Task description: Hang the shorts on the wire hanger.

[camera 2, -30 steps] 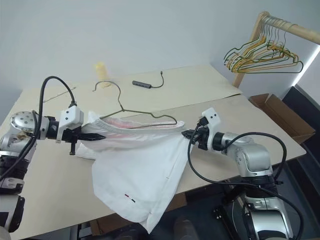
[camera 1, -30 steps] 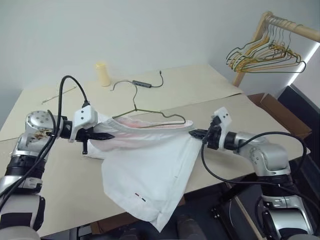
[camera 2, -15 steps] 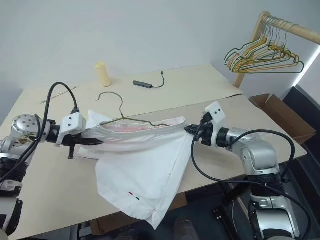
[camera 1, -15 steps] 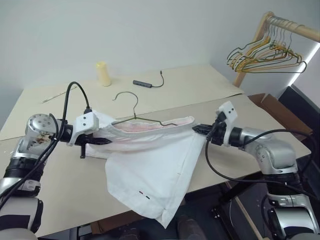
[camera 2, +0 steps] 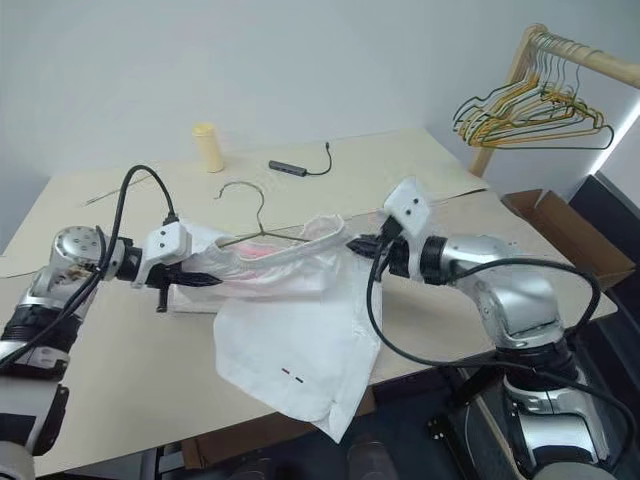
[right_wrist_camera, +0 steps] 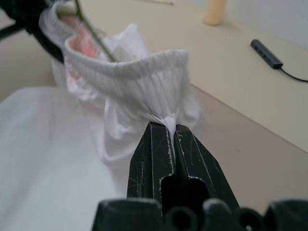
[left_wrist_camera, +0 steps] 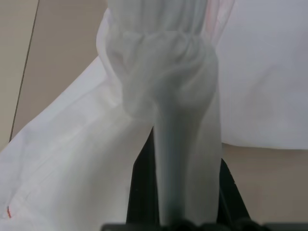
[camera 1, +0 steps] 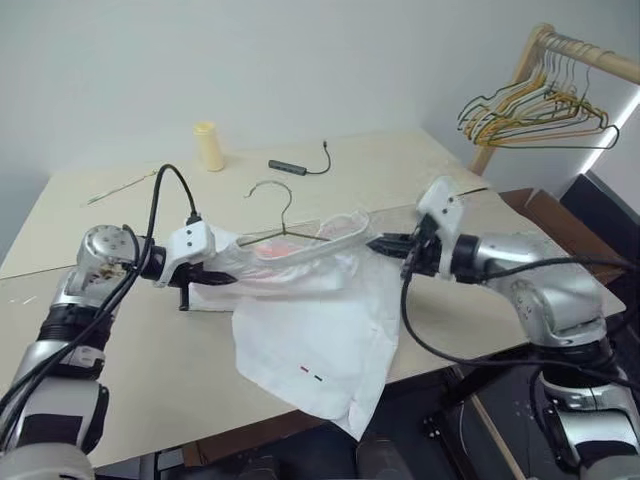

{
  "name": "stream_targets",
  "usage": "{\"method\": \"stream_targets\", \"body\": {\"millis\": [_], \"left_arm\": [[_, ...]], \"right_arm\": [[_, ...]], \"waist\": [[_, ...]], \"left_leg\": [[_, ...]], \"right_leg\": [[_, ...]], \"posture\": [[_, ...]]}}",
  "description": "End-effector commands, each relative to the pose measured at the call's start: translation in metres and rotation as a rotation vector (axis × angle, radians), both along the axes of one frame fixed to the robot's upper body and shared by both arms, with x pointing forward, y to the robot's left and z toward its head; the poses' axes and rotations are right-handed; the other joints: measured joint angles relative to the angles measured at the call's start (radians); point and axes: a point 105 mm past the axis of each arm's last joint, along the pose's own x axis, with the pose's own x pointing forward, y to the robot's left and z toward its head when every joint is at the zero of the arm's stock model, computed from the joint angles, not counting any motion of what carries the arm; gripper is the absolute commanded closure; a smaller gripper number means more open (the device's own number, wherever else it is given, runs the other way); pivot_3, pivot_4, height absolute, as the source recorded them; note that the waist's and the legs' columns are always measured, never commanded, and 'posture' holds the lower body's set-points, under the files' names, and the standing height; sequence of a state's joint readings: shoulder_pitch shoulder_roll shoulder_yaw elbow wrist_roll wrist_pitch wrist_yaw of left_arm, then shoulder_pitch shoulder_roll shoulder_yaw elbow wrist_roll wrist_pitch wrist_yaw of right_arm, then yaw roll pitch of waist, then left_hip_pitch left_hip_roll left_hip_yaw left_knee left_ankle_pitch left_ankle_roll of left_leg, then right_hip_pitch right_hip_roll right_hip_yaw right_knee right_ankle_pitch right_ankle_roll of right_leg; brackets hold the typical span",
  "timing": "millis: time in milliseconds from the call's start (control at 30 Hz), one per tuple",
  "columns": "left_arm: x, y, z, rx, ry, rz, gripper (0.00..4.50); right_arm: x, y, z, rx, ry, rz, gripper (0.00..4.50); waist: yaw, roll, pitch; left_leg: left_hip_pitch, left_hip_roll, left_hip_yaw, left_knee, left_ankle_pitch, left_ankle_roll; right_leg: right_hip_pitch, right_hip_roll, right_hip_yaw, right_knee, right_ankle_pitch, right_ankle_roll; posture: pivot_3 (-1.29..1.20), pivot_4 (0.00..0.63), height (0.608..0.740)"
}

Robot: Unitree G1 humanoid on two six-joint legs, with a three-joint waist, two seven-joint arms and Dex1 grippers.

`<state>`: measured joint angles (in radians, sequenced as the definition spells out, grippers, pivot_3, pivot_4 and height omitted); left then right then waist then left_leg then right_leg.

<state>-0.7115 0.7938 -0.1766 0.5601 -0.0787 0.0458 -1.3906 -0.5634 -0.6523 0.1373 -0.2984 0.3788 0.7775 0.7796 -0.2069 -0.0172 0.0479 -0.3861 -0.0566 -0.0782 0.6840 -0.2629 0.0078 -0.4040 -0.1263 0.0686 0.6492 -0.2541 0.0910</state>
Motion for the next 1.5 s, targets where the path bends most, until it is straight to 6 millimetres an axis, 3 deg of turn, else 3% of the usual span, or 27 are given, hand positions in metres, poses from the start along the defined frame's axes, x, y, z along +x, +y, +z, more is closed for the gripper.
{"method": "stream_targets", "body": {"millis": [33, 233, 533, 667, 733, 1000, 1133, 1267, 1400, 1500], "left_arm": [[0.007, 0.002, 0.021, -0.033, -0.050, 0.018, 4.50], [0.011, 0.004, 0.022, -0.030, -0.045, 0.045, 4.50], [0.008, 0.015, 0.003, 0.077, 0.020, 0.078, 4.50], [0.016, 0.016, 0.003, 0.088, -0.003, 0.132, 4.50], [0.020, 0.010, 0.008, 0.049, -0.011, 0.134, 4.50], [0.022, -0.009, 0.027, -0.083, -0.013, 0.093, 4.50], [0.010, -0.012, 0.032, -0.112, 0.019, 0.021, 4.50], [0.008, -0.015, 0.036, -0.126, 0.020, 0.013, 4.50], [0.008, -0.018, 0.039, -0.135, 0.015, 0.008, 4.50], [0.009, -0.017, 0.041, -0.135, 0.010, 0.007, 4.50]], "right_arm": [[0.000, 0.000, 0.008, -0.049, -0.105, -0.021, 4.47], [-0.007, 0.005, 0.002, -0.091, -0.145, 0.005, 4.47], [-0.018, 0.015, 0.026, -0.040, -0.284, 0.037, 4.47], [-0.027, 0.017, 0.024, -0.057, -0.282, 0.082, 4.47], [-0.031, 0.020, 0.012, -0.105, -0.265, 0.109, 4.47], [-0.021, 0.024, -0.034, -0.365, -0.296, 0.073, 4.47], [0.005, 0.021, -0.029, -0.366, -0.358, -0.114, 4.47], [0.007, 0.027, -0.023, -0.333, -0.409, -0.127, 4.47], [-0.005, 0.038, -0.022, -0.308, -0.432, -0.038, 3.50], [-0.018, 0.034, -0.017, -0.263, -0.392, 0.027, 2.42]], "waist": [[-0.004, 0.000, 0.000], [-0.004, 0.000, 0.000], [-0.003, 0.000, 0.000], [-0.001, 0.000, 0.000], [-0.001, 0.000, 0.000], [-0.003, -0.001, -0.001], [-0.006, -0.002, -0.001], [-0.006, -0.002, -0.001], [-0.005, -0.003, -0.002], [-0.003, -0.003, -0.002]], "left_leg": [[0.000, 0.000, 0.000, 0.000, 0.000, 0.000], [0.001, 0.000, 0.000, 0.000, 0.000, 0.000], [0.001, 0.000, 0.000, 0.000, 0.000, 0.000], [0.001, 0.000, 0.000, 0.000, 0.000, 0.000], [0.001, 0.000, 0.000, 0.000, 0.000, 0.000], [0.001, 0.000, 0.000, 0.000, 0.000, 0.000], [0.001, 0.000, 0.000, 0.000, 0.000, 0.000], [0.001, 0.000, 0.000, 0.000, 0.000, 0.000], [0.001, 0.000, 0.000, 0.000, 0.000, 0.000], [0.001, 0.000, 0.000, 0.000, 0.000, 0.000]], "right_leg": [[0.000, 0.000, 0.000, 0.000, 0.000, 0.000], [0.000, 0.000, 0.000, 0.001, 0.000, 0.000], [0.000, 0.000, 0.000, 0.001, 0.000, 0.000], [0.001, 0.000, 0.000, 0.000, 0.000, 0.000], [0.001, 0.000, 0.000, 0.000, 0.000, 0.000], [0.000, 0.000, 0.000, 0.001, 0.000, 0.000], [0.000, 0.000, 0.000, 0.001, 0.000, 0.000], [0.000, 0.000, 0.001, 0.001, 0.000, 0.000], [0.000, 0.000, 0.000, 0.001, 0.000, 0.000], [0.000, 0.000, 0.000, 0.001, 0.000, 0.000]], "posture": [[-0.18, 0.013, 0.740], [-0.19, 0.010, 0.740], [-0.19, 0.016, 0.740], [-0.19, 0.016, 0.740], [-0.19, 0.013, 0.740], [-0.18, 0.008, 0.740], [-0.18, 0.006, 0.740], [-0.18, 0.003, 0.740], [-0.18, 0.000, 0.740], [-0.18, 0.000, 0.740]]}}
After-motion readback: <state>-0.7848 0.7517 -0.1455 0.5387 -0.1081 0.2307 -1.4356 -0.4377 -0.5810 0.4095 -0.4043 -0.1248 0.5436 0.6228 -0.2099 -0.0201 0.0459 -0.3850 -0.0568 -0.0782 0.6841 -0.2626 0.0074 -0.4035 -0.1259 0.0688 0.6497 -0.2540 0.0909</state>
